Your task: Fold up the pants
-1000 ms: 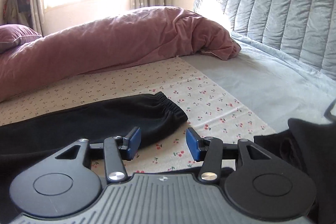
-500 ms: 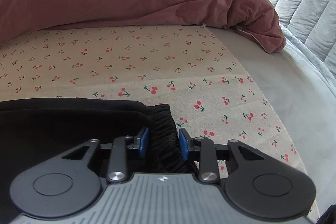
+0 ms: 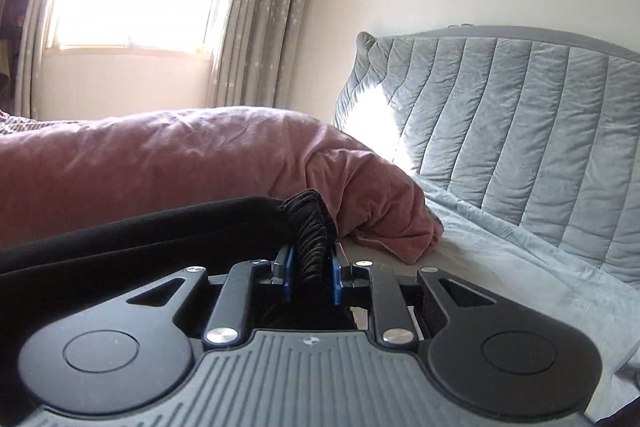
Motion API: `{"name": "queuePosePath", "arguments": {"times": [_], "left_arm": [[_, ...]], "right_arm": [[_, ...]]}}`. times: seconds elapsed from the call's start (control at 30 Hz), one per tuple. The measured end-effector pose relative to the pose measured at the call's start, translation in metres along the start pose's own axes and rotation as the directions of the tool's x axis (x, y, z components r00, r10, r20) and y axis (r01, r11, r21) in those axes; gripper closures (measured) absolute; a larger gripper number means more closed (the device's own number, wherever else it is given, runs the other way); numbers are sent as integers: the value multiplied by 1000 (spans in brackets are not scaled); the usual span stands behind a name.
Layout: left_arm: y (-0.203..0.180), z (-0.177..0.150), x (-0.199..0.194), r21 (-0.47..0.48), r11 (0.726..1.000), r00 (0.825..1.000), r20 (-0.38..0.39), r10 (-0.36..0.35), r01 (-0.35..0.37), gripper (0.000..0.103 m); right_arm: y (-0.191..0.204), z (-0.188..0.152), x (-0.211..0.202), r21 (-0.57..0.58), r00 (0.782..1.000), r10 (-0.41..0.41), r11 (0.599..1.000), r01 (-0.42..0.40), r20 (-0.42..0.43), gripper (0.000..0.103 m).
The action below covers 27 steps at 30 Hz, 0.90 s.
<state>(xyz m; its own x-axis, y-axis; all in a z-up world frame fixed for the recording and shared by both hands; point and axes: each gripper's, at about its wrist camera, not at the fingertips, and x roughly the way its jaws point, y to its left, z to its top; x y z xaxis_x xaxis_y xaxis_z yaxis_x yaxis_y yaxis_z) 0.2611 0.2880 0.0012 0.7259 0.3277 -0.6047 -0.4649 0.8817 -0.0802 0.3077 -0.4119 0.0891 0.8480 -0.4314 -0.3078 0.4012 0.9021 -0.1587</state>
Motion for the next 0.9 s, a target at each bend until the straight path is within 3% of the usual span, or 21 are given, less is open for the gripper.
{"name": "queuePosePath", "arguments": {"times": [0.07,0.17,0.23,0.3,0.4,0.47,0.53,0.6,0.63,0.67,0.7,0.73,0.8,0.9], "left_arm": [[-4,-6,3,36,999,999,36,21,-23,94],[1,-2,-3,17,1000,998,53,15,-16,94],[7,3,-11,8,1000,997,71,8,-8,94],[13,8,-19,-15,1000,996,89,-17,18,94],[15,13,-26,-53,997,993,113,-42,48,94],[8,10,-24,-25,999,992,123,-21,24,94],[4,4,-11,7,999,995,99,31,-32,93],[8,-5,3,-2,998,995,76,65,-65,93],[10,-9,8,-2,997,995,65,75,-75,92],[12,-11,10,-5,997,996,62,71,-71,91],[14,-10,9,-7,998,996,60,60,-60,91],[16,-8,8,-11,999,997,48,54,-54,88],[24,-1,3,-30,999,999,16,36,-36,86],[46,7,-21,-72,997,1000,11,24,-23,64]], "right_arm": [[22,-21,49,-11,986,38,999,-40,-164,90],[52,-53,92,-121,964,-32,993,0,-263,89],[59,-60,95,-121,971,-47,992,19,-235,89],[56,-52,89,-44,977,-16,999,7,-210,89],[42,-18,60,51,998,42,998,-40,-43,90],[25,5,42,163,996,48,985,-60,78,89],[21,17,41,228,997,10,973,-29,83,89],[42,12,65,121,1000,-25,992,25,-4,87],[64,-2,85,-42,993,-66,997,63,-94,85],[86,-21,101,-220,973,-124,972,80,-196,85],[99,-37,107,-318,954,-170,944,86,-246,85],[104,-49,102,-330,953,-183,939,97,-242,81],[93,-56,77,-211,968,-136,973,90,-212,78],[73,-57,43,-149,966,-105,986,71,-236,72]]}}
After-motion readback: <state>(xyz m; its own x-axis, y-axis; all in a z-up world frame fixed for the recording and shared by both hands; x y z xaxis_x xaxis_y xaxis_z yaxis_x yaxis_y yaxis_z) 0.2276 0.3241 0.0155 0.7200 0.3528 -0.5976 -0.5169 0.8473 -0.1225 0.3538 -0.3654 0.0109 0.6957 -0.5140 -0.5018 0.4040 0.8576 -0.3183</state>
